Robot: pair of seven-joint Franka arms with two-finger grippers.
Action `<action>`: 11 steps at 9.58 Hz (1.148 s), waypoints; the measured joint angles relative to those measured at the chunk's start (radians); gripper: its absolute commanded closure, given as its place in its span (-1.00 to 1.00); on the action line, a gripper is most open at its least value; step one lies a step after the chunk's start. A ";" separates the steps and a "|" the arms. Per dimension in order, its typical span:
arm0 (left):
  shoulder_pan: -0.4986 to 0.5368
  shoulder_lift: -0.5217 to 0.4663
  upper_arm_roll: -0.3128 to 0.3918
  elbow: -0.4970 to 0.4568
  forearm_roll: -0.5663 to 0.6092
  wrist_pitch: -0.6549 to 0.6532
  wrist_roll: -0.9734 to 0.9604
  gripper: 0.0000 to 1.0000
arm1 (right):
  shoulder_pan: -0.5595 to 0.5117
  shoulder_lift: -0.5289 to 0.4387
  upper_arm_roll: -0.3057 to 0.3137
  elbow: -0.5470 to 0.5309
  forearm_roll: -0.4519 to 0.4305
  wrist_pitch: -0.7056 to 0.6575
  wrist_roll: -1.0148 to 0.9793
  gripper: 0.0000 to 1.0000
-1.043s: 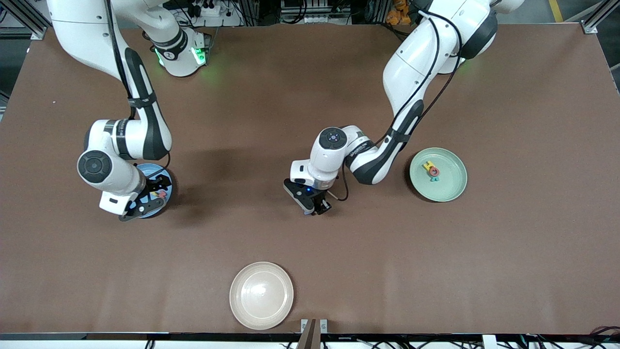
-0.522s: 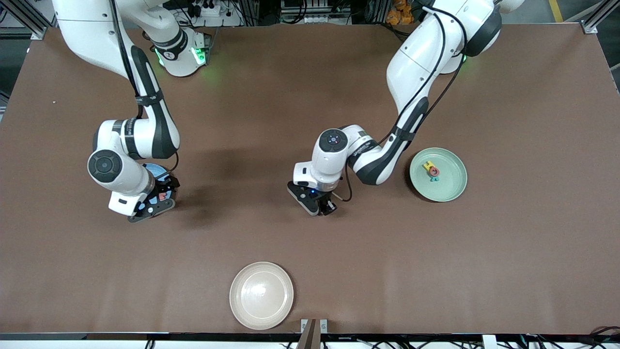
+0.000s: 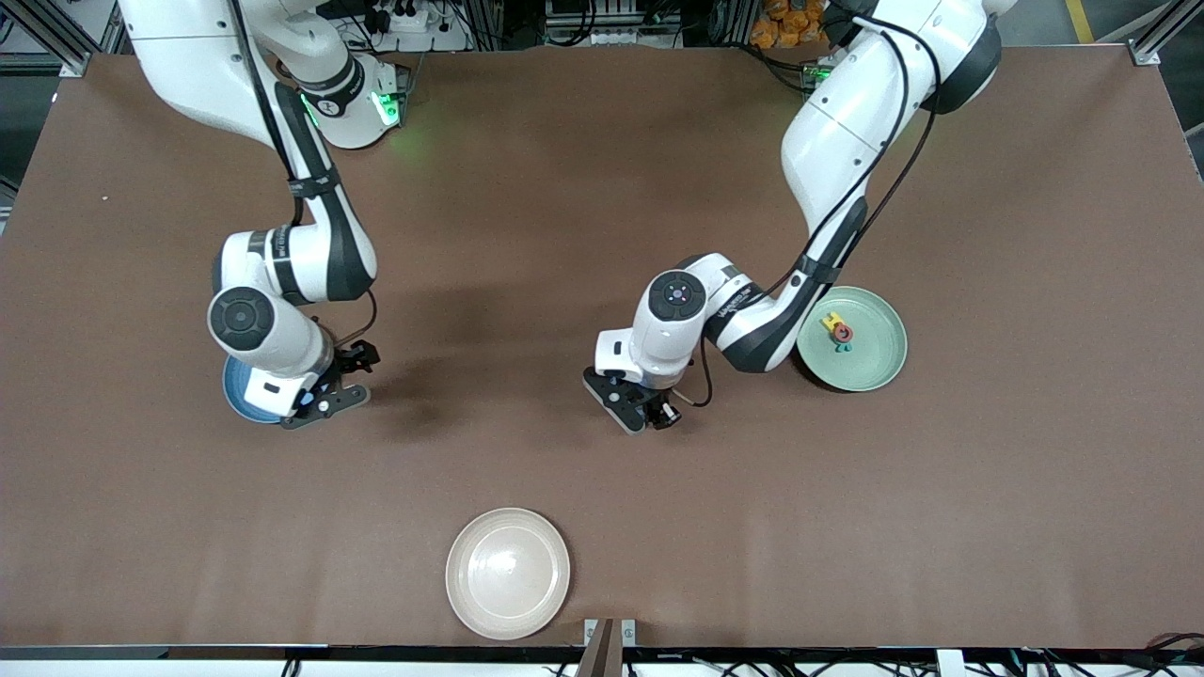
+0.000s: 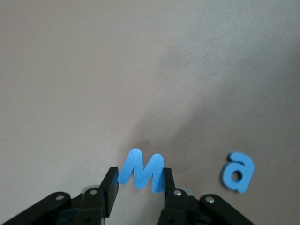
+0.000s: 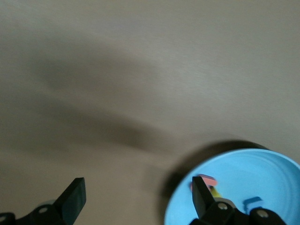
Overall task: Sort upper and lower case letters into plates
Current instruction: 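Drop the blue M onto the green plate while the right gripper reaches the a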
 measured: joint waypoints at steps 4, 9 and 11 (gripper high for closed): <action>0.138 -0.033 -0.103 -0.003 0.000 -0.147 0.099 0.51 | 0.034 0.027 0.100 0.046 0.002 0.009 0.207 -1.00; 0.322 -0.230 -0.186 -0.246 0.000 -0.256 0.137 0.51 | 0.100 0.171 0.281 0.271 0.005 0.058 0.530 -1.00; 0.460 -0.342 -0.259 -0.414 0.000 -0.262 0.138 0.51 | 0.165 0.278 0.287 0.403 0.005 0.062 0.632 -1.00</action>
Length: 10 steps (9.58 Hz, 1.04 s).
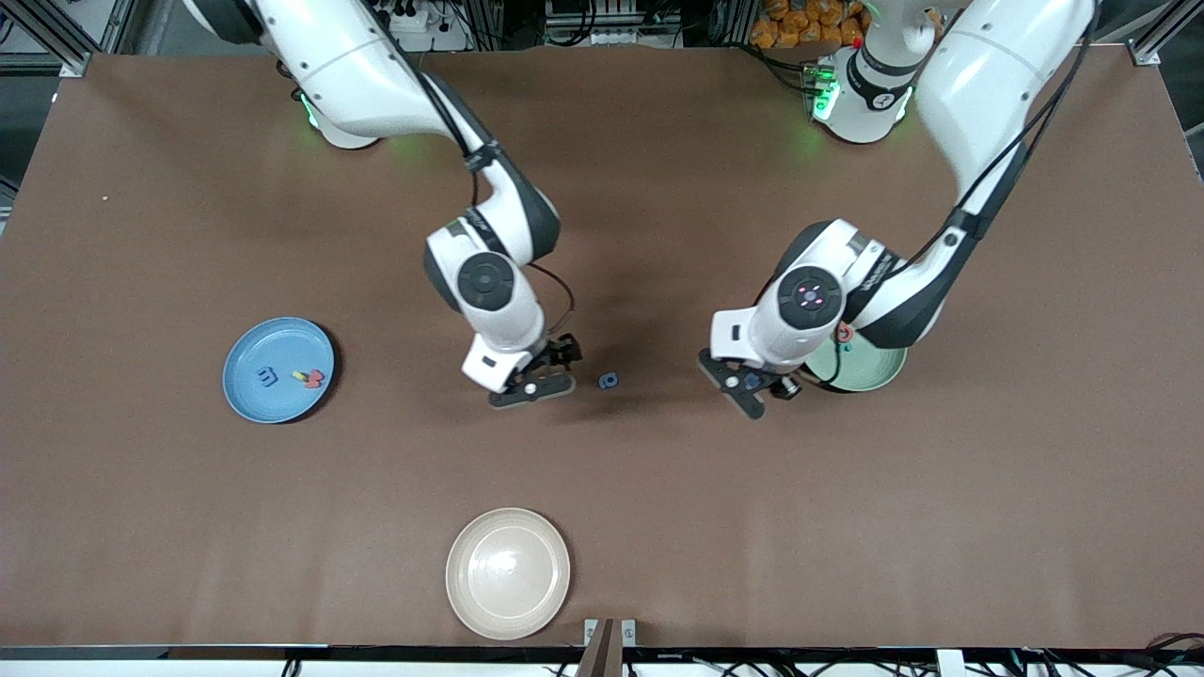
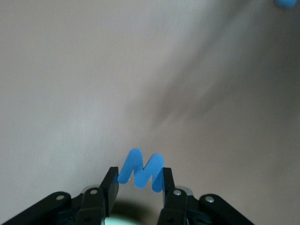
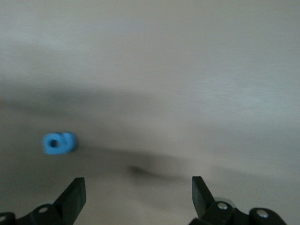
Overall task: Sort upper and lower case letters into plates
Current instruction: 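Drop the blue M onto the green plate while the right gripper reaches the a, then grasp the blue a with the right gripper while the left gripper withdraws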
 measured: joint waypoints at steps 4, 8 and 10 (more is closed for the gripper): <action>0.346 -0.127 -0.171 -0.278 0.000 -0.001 0.057 0.51 | 0.066 0.153 0.000 0.203 -0.001 0.003 0.106 -1.00; 0.661 -0.141 -0.255 -0.395 0.000 0.036 0.227 0.48 | 0.079 0.196 -0.002 0.239 -0.008 0.001 0.106 -1.00; 0.648 -0.135 -0.269 -0.408 0.000 0.055 0.212 -0.43 | 0.088 0.217 -0.004 0.243 -0.019 0.001 0.106 -1.00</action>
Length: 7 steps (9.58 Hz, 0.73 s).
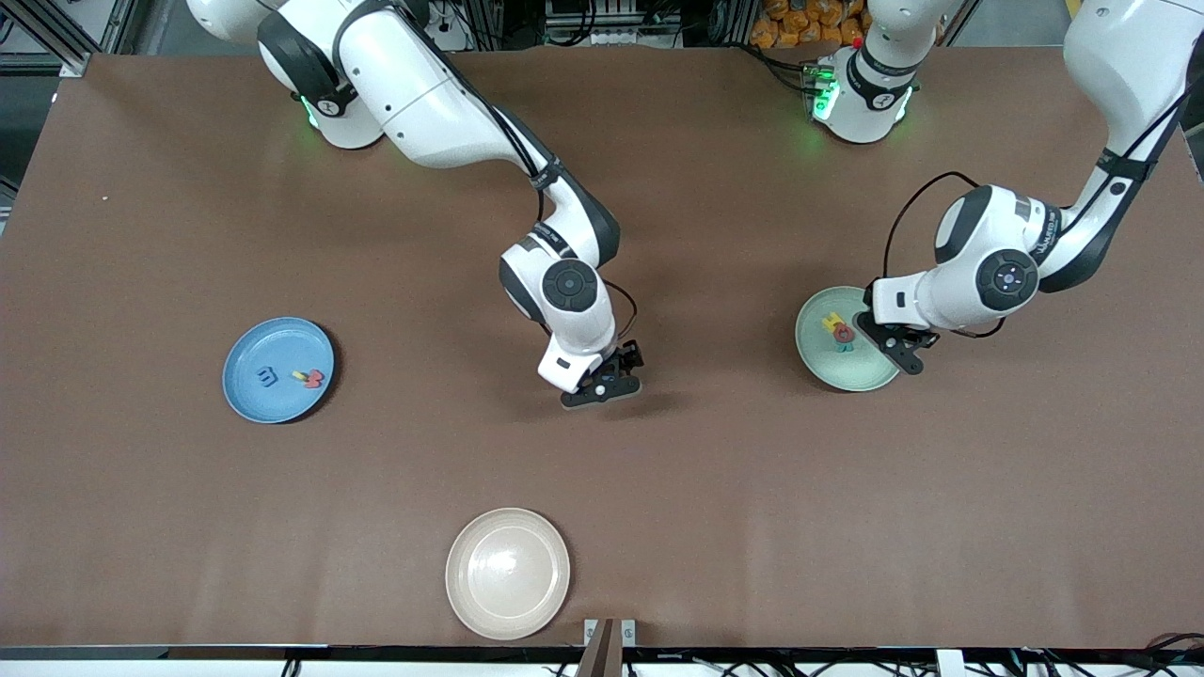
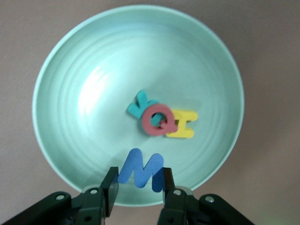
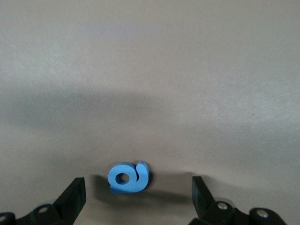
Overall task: Sort upper and lower case letters into plates
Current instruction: 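Grasp the blue a with the right gripper while the left gripper withdraws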
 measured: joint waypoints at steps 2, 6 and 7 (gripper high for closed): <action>-0.003 0.000 -0.005 0.001 0.000 0.005 -0.072 -0.95 | 0.012 0.008 -0.008 0.006 -0.003 0.000 0.000 -1.00; -0.057 0.000 -0.006 0.099 0.000 -0.051 -0.254 -1.00 | 0.013 0.009 -0.020 0.027 -0.003 0.000 0.000 -1.00; -0.057 0.000 -0.006 0.137 0.000 -0.074 -0.278 -1.00 | 0.013 0.009 -0.021 0.030 -0.009 -0.001 0.000 -1.00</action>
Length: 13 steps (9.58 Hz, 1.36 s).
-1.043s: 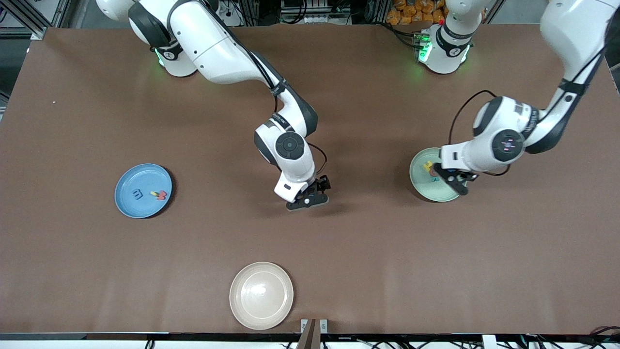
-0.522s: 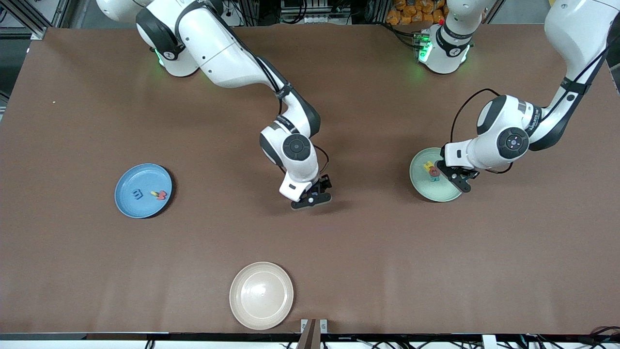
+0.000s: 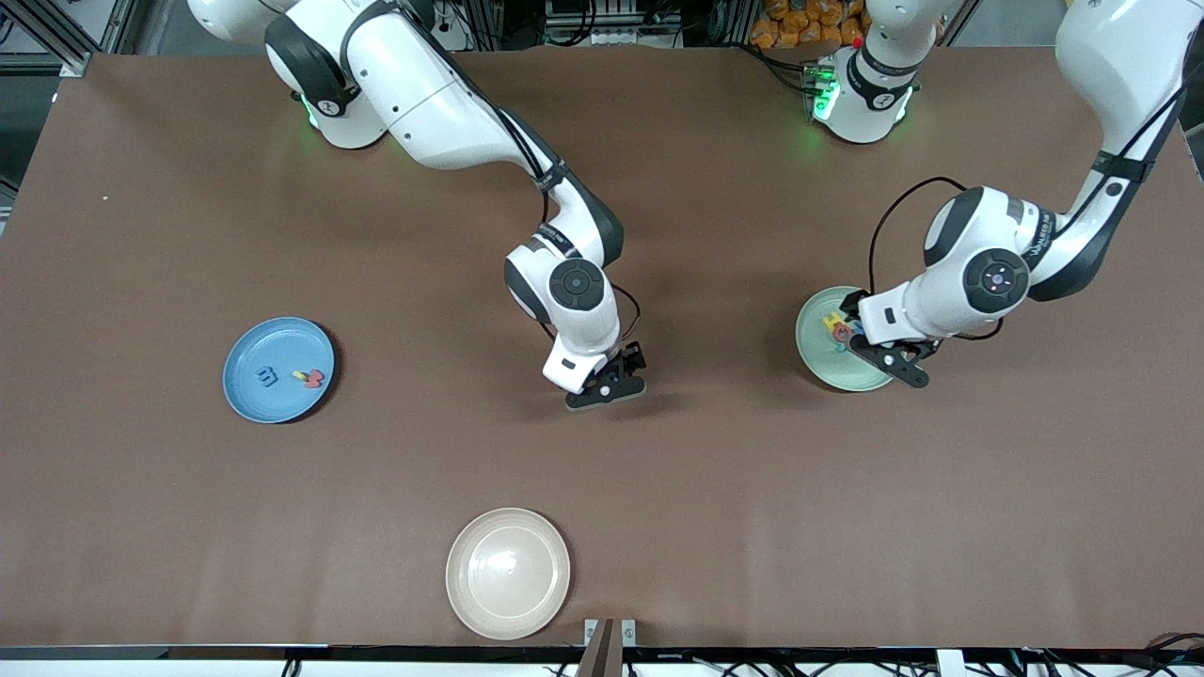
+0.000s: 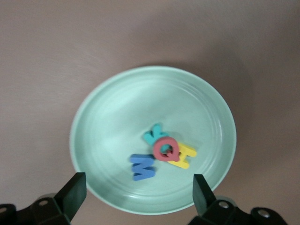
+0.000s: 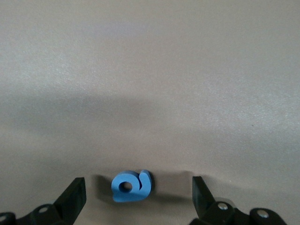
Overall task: Sort upper and lower case letters into plates
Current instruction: 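Grasp the blue a with the right gripper while the left gripper withdraws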
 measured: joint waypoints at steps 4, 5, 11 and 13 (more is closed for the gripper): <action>-0.018 0.004 0.001 0.075 0.000 -0.020 -0.165 -1.00 | 0.007 0.010 0.000 0.000 -0.018 0.000 0.000 -1.00; -0.022 0.004 0.000 0.103 0.000 -0.053 -0.209 -1.00 | 0.010 0.012 0.000 0.000 -0.018 0.000 0.000 -1.00; -0.169 0.026 0.131 0.307 -0.033 -0.202 -0.245 -1.00 | 0.014 0.009 -0.002 0.021 -0.022 -0.012 0.001 1.00; -0.331 0.004 0.302 0.390 -0.125 -0.255 -0.247 -1.00 | 0.015 0.009 -0.003 0.025 -0.022 -0.015 0.002 1.00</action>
